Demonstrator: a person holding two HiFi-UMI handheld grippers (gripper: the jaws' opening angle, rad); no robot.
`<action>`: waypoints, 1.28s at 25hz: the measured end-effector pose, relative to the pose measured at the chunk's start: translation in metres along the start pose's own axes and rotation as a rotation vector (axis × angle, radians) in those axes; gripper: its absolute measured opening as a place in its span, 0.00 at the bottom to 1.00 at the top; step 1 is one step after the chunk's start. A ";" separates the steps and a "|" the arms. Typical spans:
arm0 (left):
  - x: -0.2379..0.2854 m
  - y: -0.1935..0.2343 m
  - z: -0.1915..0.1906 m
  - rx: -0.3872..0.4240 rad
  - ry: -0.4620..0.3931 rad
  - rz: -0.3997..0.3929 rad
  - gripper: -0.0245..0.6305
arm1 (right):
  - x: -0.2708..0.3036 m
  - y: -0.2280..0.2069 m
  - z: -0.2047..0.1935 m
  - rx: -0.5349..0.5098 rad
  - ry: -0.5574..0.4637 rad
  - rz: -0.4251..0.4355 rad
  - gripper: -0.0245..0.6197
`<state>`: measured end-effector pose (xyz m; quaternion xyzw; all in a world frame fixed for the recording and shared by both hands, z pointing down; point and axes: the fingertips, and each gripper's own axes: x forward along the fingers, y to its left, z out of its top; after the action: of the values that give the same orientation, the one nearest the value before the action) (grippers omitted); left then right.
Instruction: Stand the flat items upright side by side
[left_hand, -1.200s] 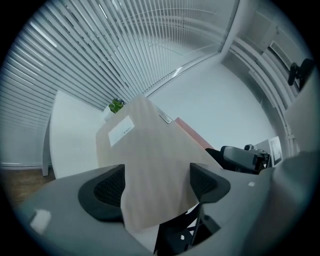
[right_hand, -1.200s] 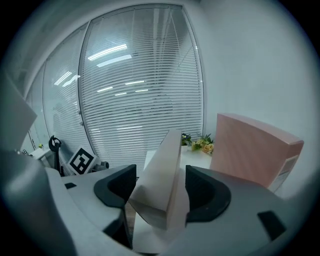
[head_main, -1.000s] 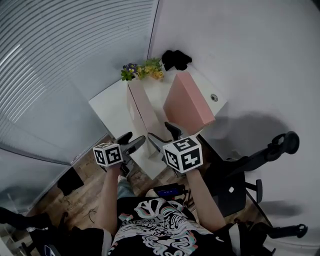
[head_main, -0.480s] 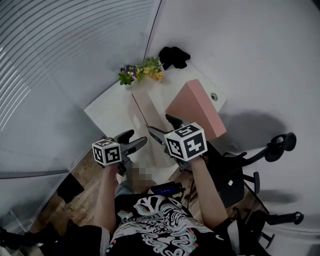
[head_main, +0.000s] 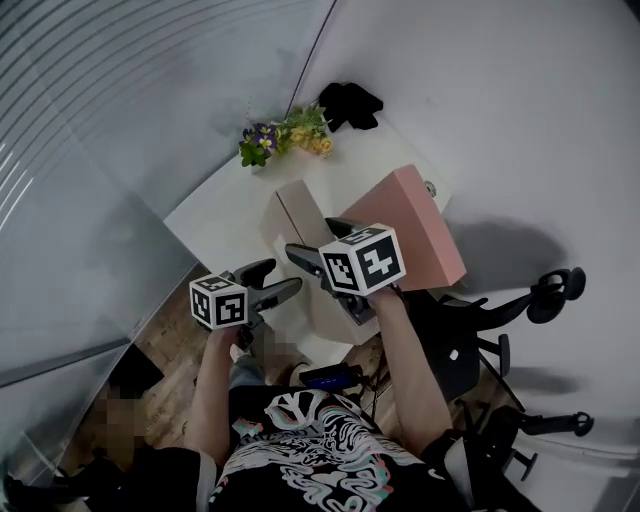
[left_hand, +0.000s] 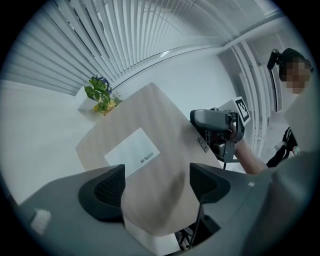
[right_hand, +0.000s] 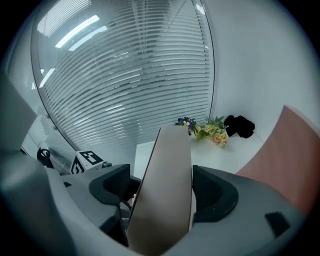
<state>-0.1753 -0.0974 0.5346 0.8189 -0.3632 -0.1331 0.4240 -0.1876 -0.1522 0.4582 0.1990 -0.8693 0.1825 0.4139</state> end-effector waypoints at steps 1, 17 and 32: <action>0.001 0.000 0.001 0.002 0.006 -0.004 0.63 | 0.004 -0.001 0.000 -0.011 0.020 -0.014 0.65; 0.022 0.002 0.004 -0.024 0.043 -0.086 0.62 | 0.023 -0.015 -0.008 -0.041 0.135 -0.154 0.52; 0.024 -0.009 0.019 -0.026 0.000 -0.117 0.60 | -0.002 -0.021 0.000 0.021 0.029 -0.206 0.50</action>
<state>-0.1643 -0.1223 0.5184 0.8331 -0.3132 -0.1624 0.4261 -0.1760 -0.1694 0.4599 0.2890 -0.8362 0.1512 0.4409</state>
